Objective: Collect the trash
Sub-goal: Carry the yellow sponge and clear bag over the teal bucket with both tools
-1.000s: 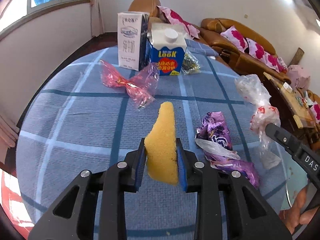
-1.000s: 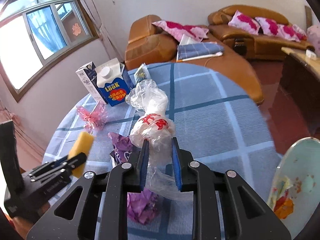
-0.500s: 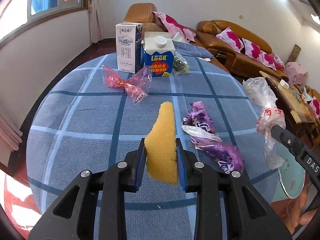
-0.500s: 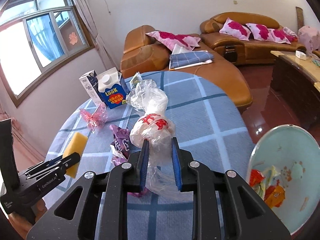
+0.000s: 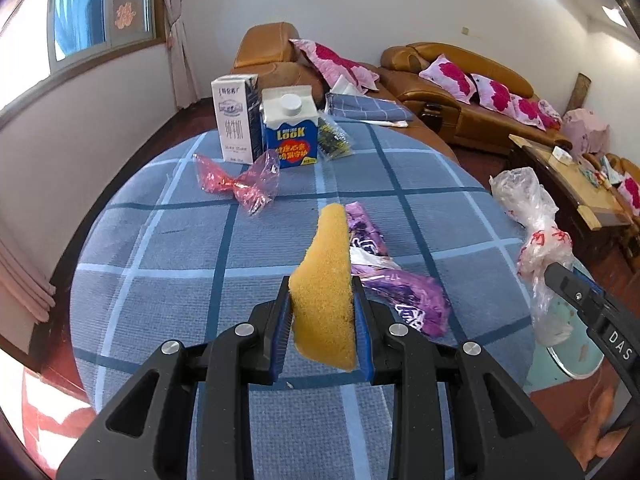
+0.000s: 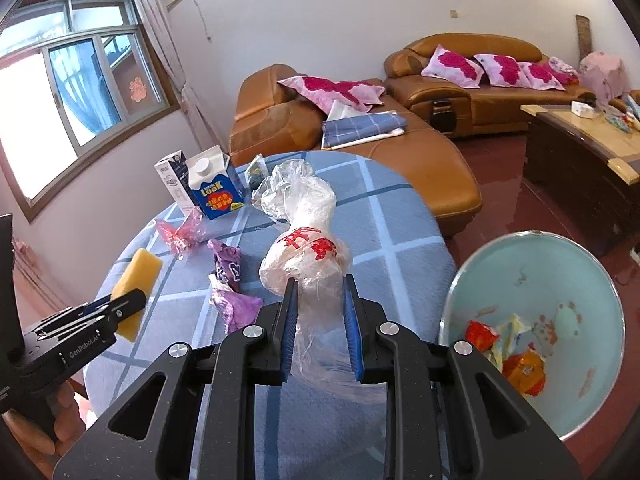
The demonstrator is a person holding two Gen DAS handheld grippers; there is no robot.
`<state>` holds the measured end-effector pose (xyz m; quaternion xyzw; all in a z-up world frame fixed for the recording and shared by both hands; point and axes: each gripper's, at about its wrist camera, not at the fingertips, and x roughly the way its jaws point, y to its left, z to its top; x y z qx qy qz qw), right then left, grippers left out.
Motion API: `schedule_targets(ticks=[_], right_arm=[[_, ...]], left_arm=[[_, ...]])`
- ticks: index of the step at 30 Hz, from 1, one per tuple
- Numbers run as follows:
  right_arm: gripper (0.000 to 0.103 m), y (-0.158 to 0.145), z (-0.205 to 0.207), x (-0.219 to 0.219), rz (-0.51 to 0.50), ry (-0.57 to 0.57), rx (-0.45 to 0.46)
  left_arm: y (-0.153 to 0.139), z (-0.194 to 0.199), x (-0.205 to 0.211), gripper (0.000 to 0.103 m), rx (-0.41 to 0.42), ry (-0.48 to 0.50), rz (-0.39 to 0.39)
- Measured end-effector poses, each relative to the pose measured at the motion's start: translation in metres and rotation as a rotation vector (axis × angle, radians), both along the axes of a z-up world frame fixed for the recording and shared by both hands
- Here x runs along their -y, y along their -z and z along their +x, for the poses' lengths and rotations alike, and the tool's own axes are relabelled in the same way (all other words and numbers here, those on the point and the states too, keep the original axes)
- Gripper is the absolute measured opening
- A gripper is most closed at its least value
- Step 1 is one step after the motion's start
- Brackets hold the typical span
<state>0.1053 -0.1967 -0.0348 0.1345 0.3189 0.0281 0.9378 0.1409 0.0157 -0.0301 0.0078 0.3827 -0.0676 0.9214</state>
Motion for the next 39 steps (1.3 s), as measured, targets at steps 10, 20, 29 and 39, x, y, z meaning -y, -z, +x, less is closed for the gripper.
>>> schedule_targets(ticks=[10,20,29,39], right_arm=[[0.023,-0.005,-0.026,0.017,0.012,0.04,0.027],[0.023,-0.009,-0.051,0.038,0.021,0.089,0.054],[0.023,-0.01,-0.075,0.067,0.028,0.161,0.069],[0.023,-0.006,-0.098,0.096,0.044,0.225,0.073]], left_arm=[[-0.008,-0.017,0.018,0.028,0.025,0.026,0.03],[-0.016,-0.033,0.038,0.028,0.056,0.067,0.057],[-0.019,-0.046,0.061,0.028,0.069,0.105,0.076],[-0.023,-0.061,0.087,0.028,0.089,0.154,0.096]])
